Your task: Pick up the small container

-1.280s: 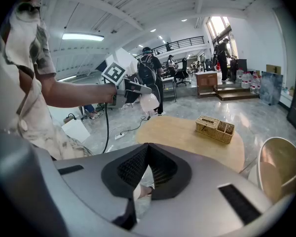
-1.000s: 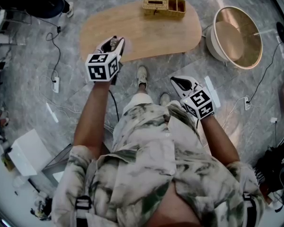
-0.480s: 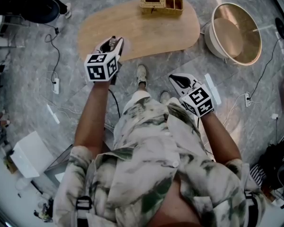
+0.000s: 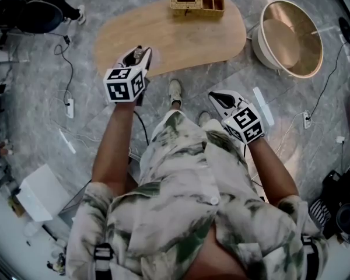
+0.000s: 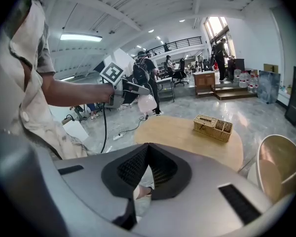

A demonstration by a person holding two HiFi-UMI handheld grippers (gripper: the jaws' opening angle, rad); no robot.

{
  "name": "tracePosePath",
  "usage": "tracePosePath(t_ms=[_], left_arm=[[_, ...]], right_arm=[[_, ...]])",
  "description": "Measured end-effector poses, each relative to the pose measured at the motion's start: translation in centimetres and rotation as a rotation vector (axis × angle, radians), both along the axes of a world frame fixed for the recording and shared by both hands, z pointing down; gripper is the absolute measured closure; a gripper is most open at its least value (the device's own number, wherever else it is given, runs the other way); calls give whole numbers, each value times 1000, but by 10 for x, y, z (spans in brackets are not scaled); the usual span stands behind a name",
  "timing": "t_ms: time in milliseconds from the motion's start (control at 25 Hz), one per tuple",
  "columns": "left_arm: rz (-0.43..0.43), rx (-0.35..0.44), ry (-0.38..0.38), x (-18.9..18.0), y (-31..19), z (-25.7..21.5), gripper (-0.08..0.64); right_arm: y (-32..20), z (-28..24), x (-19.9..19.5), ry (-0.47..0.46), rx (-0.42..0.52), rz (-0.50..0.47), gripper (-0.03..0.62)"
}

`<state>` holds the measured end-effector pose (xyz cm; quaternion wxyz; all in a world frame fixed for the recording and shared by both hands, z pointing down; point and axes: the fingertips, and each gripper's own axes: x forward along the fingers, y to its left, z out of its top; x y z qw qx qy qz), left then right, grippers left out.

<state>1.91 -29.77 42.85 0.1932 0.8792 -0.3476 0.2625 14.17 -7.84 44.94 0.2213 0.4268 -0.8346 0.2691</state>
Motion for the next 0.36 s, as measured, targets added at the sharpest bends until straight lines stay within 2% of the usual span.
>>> tracePosePath(t_ms=[360], left_arm=[[21,-4,-2,10,-29,14,420]], right_arm=[[-28,13,7,12,-14,7,571]])
